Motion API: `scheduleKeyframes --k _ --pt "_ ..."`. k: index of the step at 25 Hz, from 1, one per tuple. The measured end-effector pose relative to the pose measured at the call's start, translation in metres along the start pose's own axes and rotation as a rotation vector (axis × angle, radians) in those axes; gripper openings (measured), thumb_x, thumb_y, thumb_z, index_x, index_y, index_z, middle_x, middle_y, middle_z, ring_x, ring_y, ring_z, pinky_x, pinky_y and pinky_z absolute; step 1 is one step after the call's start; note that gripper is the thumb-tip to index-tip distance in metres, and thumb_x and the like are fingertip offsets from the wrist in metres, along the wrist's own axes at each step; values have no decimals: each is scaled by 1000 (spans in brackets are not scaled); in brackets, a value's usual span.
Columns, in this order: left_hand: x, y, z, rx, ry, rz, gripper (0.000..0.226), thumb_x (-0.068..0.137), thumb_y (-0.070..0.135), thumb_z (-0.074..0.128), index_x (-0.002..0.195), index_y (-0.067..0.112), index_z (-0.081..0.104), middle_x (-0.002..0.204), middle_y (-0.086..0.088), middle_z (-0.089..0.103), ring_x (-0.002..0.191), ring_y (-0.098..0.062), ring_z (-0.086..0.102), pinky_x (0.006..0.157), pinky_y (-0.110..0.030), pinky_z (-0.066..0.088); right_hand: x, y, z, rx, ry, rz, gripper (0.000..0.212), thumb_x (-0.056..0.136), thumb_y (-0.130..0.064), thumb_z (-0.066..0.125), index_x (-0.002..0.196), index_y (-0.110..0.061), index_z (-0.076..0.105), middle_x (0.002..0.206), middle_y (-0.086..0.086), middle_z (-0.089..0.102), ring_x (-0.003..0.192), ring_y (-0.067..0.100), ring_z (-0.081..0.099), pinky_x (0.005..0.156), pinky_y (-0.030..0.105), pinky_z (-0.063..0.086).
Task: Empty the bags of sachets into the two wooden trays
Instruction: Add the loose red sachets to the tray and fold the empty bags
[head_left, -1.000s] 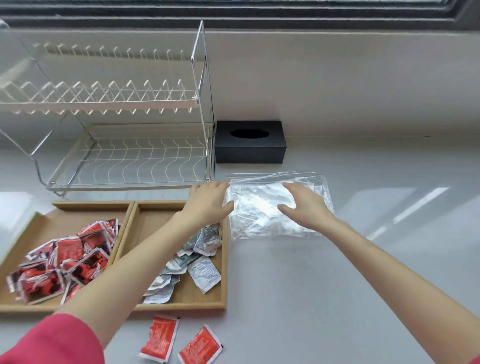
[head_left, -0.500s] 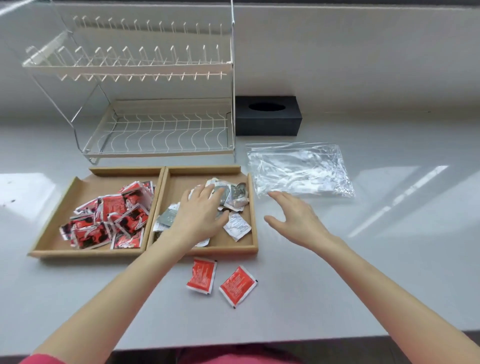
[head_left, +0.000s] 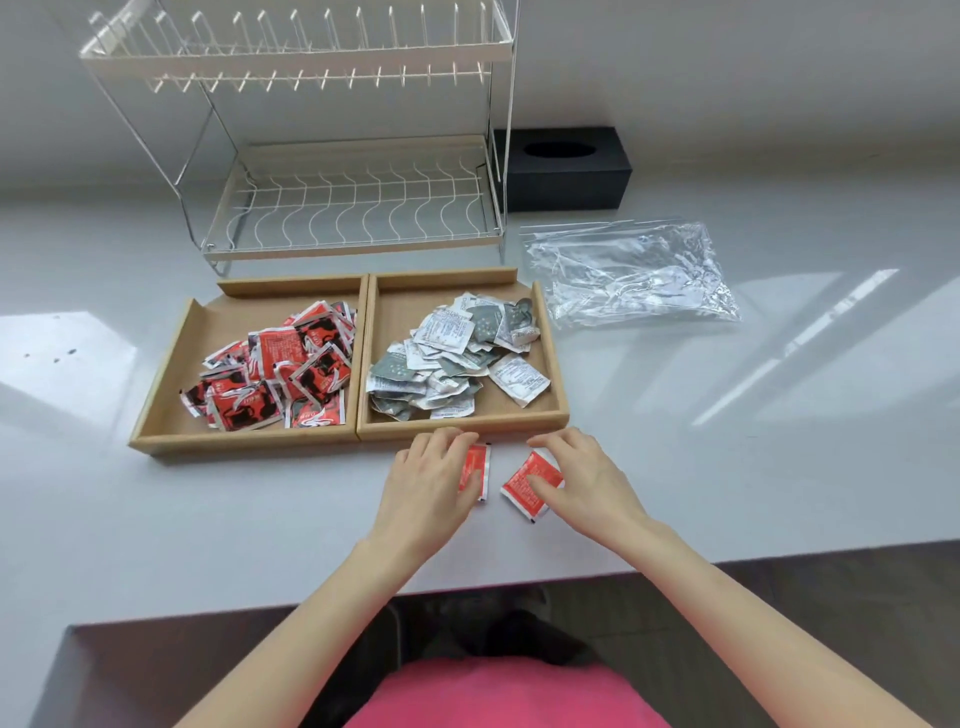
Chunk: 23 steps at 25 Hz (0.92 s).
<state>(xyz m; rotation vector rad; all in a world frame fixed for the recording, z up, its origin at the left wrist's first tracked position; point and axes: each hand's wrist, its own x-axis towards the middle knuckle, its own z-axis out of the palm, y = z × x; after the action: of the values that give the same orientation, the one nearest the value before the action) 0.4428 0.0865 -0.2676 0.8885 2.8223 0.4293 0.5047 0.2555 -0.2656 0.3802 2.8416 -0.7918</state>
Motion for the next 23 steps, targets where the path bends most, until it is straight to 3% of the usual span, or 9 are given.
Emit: scheduleKeyframes --k 5,10,15,20,23 --pt "-2 -8 22 48 -93 -23 52 88 38 41 136 22 34 142 4 38 124 -20 37 96 -32 36 3 -2 16 -110 -45 59 48 83 -28 55 130 -21 45 129 4 43 119 23 39 94 34 37" --pt "6 -10 25 -23 -134 -7 56 85 32 52 136 18 35 137 -4 36 117 -25 37 98 -31 34 14 -2 17 -51 -122 165 58 78 -30 63 131 -19 42 124 10 43 119 26 40 95 34 38" --pt "14 -9 23 -193 -252 -96 64 80 21 58 136 7 31 129 -13 33 119 -29 39 100 -31 33 14 0 15 28 -168 193 22 74 -32 65 93 -21 60 109 6 58 102 22 55 77 28 38" --pt "12 -18 15 -309 -281 -169 38 73 24 65 107 12 51 111 -7 43 96 -26 52 76 -28 38 20 -8 9 181 -190 169 14 75 -29 66 84 -22 58 87 3 64 81 17 55 70 28 44" --pt "9 -26 1 -462 -220 -194 18 78 22 61 94 14 58 101 -4 61 91 -25 59 72 -29 41 29 -22 2 264 -177 118 9 78 -26 63 83 -24 55 82 -2 60 76 13 54 55 13 40"
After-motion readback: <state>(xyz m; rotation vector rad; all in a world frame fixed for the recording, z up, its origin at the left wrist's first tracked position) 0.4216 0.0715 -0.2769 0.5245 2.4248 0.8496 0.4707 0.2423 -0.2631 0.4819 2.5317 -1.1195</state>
